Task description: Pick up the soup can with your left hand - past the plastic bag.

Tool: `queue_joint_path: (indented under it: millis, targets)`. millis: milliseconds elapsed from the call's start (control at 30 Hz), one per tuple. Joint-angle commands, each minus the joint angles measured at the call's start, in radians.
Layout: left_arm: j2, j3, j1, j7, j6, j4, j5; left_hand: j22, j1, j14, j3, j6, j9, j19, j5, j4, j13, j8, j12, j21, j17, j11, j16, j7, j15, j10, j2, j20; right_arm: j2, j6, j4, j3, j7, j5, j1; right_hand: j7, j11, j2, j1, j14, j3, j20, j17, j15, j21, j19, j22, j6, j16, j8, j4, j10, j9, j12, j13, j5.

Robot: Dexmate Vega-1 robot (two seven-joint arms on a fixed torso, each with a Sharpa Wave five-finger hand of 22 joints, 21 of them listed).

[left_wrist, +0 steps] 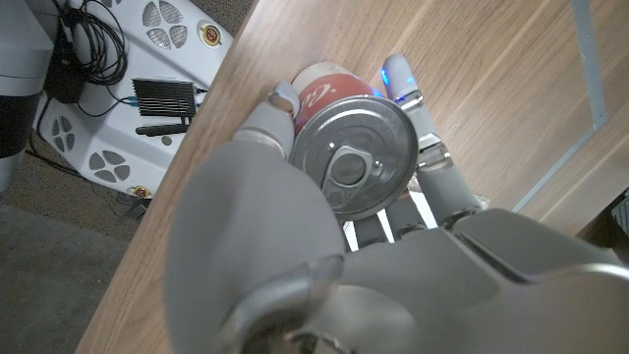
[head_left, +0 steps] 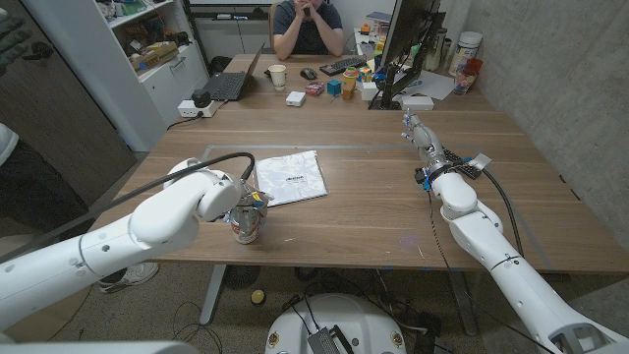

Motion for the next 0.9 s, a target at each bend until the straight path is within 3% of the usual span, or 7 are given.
queue_joint_path:
  millis: [33,333,433,900]
  targets:
    - [-0.051,-0.046,0.072,0.029,-0.032,0.011,0.208,0.002,0.185,0.067,0.022,0.177,0.004,0.119,0.006,0.006,0.003,0.007,0.006,0.011,0.013,-0.003,-0.002,0.157,-0.221,0.014,0.173,-0.162,0.005,-0.001,0.014,-0.009,-0.003,-0.002,0.014,0.003,0.001,-0.004,0.003,0.005,-0.007,-0.001,0.004,-0.002,0.008,0.005,0.004,0.009,0.002,0.003,0.001,0.01,0.002,0.007,0.004,0.004]
    - [-0.112,-0.096,0.129,0.068,-0.064,0.026,0.347,0.001,0.191,0.073,0.024,0.176,0.004,0.116,0.004,0.006,0.002,0.0,0.001,0.017,0.014,-0.007,-0.004,0.154,-0.223,0.01,0.171,-0.163,0.004,-0.006,0.012,-0.011,-0.007,-0.006,0.015,0.003,0.001,-0.004,0.003,0.006,-0.008,-0.002,0.004,-0.002,0.008,0.006,0.004,0.009,0.001,0.002,0.0,0.01,0.002,0.006,0.004,0.005]
    - [-0.129,-0.122,0.161,0.124,-0.059,0.029,0.391,0.001,0.19,0.076,0.024,0.173,0.004,0.118,0.004,0.009,0.003,-0.003,0.001,0.02,0.015,-0.007,-0.005,0.153,-0.222,0.011,0.171,-0.163,0.005,-0.006,0.012,-0.011,-0.01,-0.007,0.016,0.003,0.002,-0.004,0.003,0.006,-0.008,-0.002,0.004,-0.002,0.008,0.005,0.004,0.009,0.001,0.002,0.0,0.011,0.002,0.006,0.004,0.005]
    - [-0.208,-0.26,0.297,0.373,-0.043,0.02,0.365,-0.001,0.14,0.086,0.005,0.162,0.005,0.122,-0.009,0.038,0.002,-0.028,-0.022,0.046,0.014,-0.003,-0.018,0.153,-0.213,-0.02,0.163,-0.151,0.001,-0.008,0.003,-0.009,-0.017,-0.01,0.012,0.003,0.0,-0.004,0.003,0.007,-0.01,-0.002,0.004,-0.003,0.007,0.003,0.004,0.011,0.001,0.003,0.0,0.011,0.002,0.006,0.004,0.005]
